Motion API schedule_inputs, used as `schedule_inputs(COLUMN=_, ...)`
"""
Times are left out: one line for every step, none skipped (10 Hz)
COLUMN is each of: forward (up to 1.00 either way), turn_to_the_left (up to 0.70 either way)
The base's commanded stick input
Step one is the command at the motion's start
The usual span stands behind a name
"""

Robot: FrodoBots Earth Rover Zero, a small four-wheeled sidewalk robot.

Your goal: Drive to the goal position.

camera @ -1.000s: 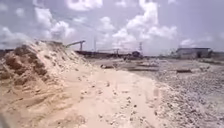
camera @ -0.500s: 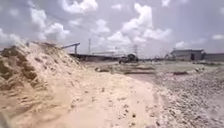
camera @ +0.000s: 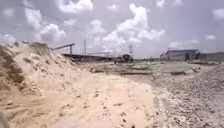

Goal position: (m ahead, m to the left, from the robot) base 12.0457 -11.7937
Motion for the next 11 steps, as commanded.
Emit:
schedule_inputs(forward=0.44, turn_to_the_left=0.00)
schedule_inputs(forward=0.44, turn_to_the_left=0.00)
schedule_inputs(forward=0.44, turn_to_the_left=0.00)
schedule_inputs(forward=0.44, turn_to_the_left=0.00)
schedule_inputs(forward=0.44, turn_to_the_left=0.00)
schedule_inputs(forward=0.44, turn_to_the_left=0.00)
schedule_inputs(forward=0.44, turn_to_the_left=0.00)
schedule_inputs(forward=0.44, turn_to_the_left=0.00)
schedule_inputs(forward=0.44, turn_to_the_left=0.00)
schedule_inputs(forward=0.44, turn_to_the_left=0.00)
schedule_inputs(forward=0.44, turn_to_the_left=0.00)
